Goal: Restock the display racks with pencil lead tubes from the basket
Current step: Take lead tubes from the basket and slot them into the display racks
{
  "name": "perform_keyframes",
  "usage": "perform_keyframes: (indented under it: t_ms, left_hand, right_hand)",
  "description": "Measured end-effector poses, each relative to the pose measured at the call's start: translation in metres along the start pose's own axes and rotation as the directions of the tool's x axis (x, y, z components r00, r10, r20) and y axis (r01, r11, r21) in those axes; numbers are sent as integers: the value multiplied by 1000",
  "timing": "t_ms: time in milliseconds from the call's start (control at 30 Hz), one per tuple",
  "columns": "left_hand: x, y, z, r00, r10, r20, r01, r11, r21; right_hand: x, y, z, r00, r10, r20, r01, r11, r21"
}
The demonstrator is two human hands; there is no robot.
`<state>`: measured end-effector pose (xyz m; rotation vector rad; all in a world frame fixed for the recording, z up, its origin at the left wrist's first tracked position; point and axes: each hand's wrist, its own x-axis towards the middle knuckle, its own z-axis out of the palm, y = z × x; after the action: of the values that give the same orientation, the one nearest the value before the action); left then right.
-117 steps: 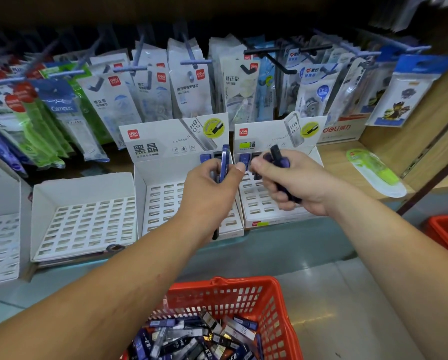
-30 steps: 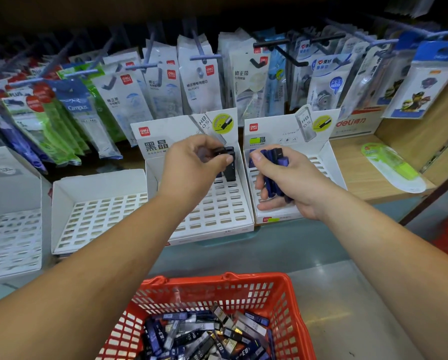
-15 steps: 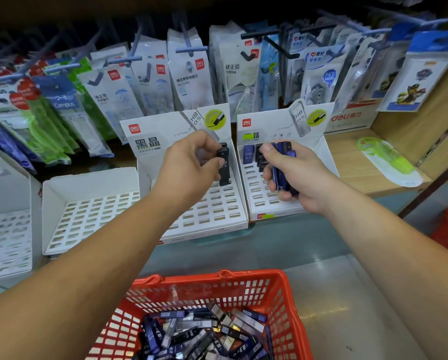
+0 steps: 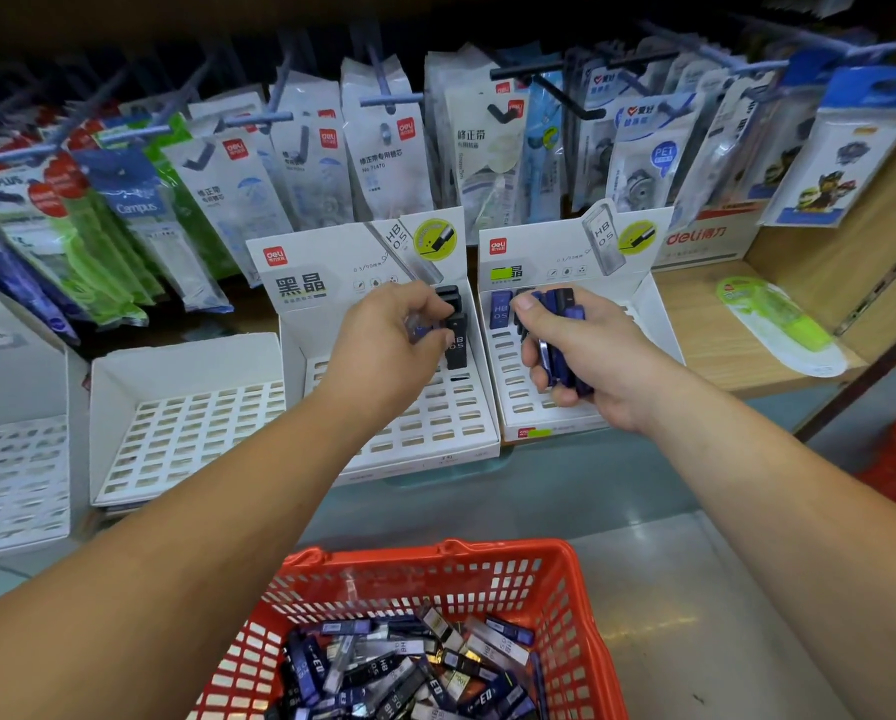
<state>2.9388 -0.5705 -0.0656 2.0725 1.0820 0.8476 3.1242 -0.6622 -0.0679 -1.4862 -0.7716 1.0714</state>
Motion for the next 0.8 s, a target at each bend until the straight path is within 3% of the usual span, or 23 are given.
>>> perform_keyframes:
  t_ms: [100, 200, 267, 367, 433, 533, 633, 800]
  left_hand:
    - [-4, -1, -2, 996, 71, -48, -67, 995, 72]
    - [-7, 14, -6, 991, -104, -81, 91, 983, -159]
    - [-6, 30, -7, 974, -226, 21, 214, 884, -416]
    - [-6, 47, -6, 940, -249, 234, 341, 633, -695]
    - [-5, 50, -3, 911, -209, 355, 411, 529, -742]
    - [-6, 52, 5, 863, -110, 494, 484, 465, -741]
    - [-9, 54, 17, 854, -64, 516, 479, 481, -734]
    - [-13, 57, 30, 858, -122, 499, 459, 619, -637]
  right_hand:
    - [-1, -2, 1, 1000, -10, -3, 10, 1000, 6]
    - [-3, -8, 0, 998, -57, -2, 57, 998, 2]
    - [-4, -15, -1, 995, -102, -7, 102, 995, -7]
    - [-8, -25, -4, 989, -147, 0, 147, 989, -13]
    - [-12, -30, -6, 985, -171, 32, 173, 984, -37]
    - [-20, -33, -8, 974, -195, 117, 207, 973, -104]
    - [-23, -32, -10, 963, -205, 173, 225, 969, -105]
    - [-24, -28, -20, 973, -175, 150, 196, 971, -135]
